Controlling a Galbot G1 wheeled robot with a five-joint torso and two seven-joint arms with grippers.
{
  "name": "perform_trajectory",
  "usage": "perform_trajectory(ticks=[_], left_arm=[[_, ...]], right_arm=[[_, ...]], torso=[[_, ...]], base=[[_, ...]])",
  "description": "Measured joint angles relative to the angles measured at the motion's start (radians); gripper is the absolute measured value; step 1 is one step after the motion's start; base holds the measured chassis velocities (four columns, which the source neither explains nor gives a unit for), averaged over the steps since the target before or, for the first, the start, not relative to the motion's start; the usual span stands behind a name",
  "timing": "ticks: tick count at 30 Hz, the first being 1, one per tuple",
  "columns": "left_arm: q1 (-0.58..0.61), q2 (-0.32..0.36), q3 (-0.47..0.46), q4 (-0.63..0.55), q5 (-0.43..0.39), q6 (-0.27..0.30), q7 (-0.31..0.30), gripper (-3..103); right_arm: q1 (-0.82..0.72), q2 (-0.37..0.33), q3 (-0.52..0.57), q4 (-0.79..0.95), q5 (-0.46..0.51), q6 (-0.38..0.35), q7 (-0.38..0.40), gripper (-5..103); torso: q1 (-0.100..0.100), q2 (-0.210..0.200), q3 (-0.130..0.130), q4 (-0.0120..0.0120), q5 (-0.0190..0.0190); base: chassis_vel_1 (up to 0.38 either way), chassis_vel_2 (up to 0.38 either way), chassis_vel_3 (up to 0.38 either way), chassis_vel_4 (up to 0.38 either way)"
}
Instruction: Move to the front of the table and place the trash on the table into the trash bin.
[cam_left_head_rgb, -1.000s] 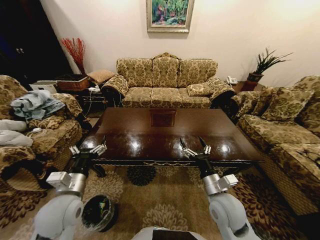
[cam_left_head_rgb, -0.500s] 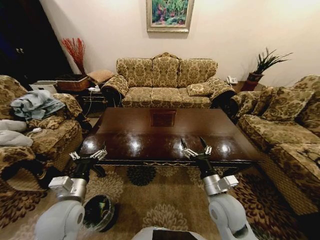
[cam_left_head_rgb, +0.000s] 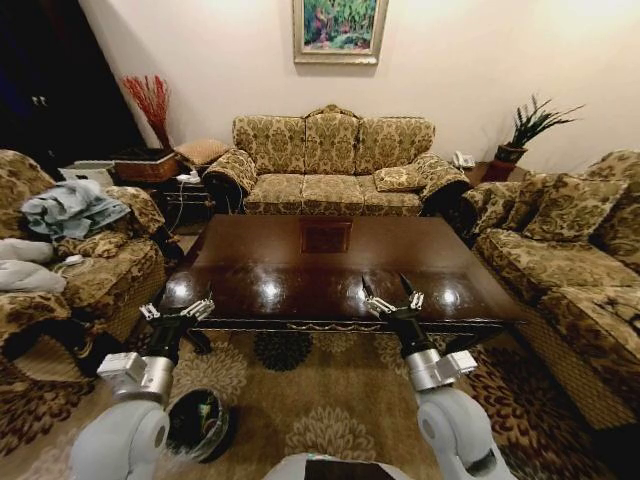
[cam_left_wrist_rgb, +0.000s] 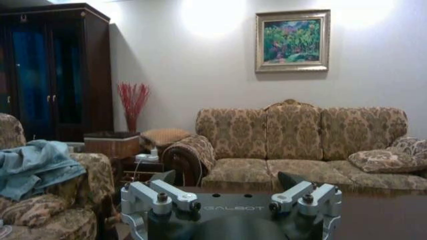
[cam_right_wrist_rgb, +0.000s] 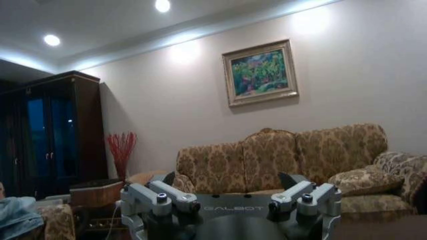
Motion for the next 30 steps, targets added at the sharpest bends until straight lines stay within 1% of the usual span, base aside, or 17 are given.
perform_trajectory(ticks=[5, 12, 22, 23, 27, 30], left_arm=[[0.000, 0.000, 0.000, 0.000, -0.001, 0.000, 0.000, 100], [0.000, 0.001, 0.000, 0.001, -0.001, 0.001, 0.000, 100], [0.000, 0.001, 0.000, 0.001, -0.001, 0.001, 0.000, 100], [0.000, 0.001, 0.000, 0.001, -0.001, 0.001, 0.000, 100], [0.001, 0.001, 0.000, 0.001, -0.001, 0.001, 0.000, 100], [0.001, 0.001, 0.000, 0.001, -0.001, 0.001, 0.000, 100]], right_arm=[[0.000, 0.000, 0.000, 0.000, 0.000, 0.000, 0.000, 100], [-0.001, 0.000, 0.000, 0.000, 0.000, 0.000, 0.000, 100], [0.000, 0.000, 0.000, 0.000, 0.001, 0.000, 0.000, 100], [0.000, 0.000, 0.000, 0.000, 0.001, 0.000, 0.000, 100], [-0.001, 0.000, 0.000, 0.000, 0.001, 0.000, 0.000, 100], [-0.001, 0.000, 0.000, 0.000, 0.001, 0.000, 0.000, 100]], torso=[[0.000, 0.000, 0.000, 0.0000, 0.0001], [0.000, 0.000, 0.000, 0.0000, 0.0000], [0.000, 0.000, 0.000, -0.0001, -0.0002], [-0.001, 0.000, 0.000, 0.0000, 0.0009], [-0.001, 0.000, 0.000, 0.0001, -0.0005], [-0.002, 0.001, -0.001, -0.0001, 0.0002]], base=[[0.149, -0.142, -0.138, 0.161], [0.239, -0.250, -0.247, 0.243], [0.320, -0.326, -0.330, 0.329], [0.364, -0.381, -0.337, 0.386], [0.345, -0.348, -0.330, 0.363], [0.214, -0.230, -0.247, 0.177]])
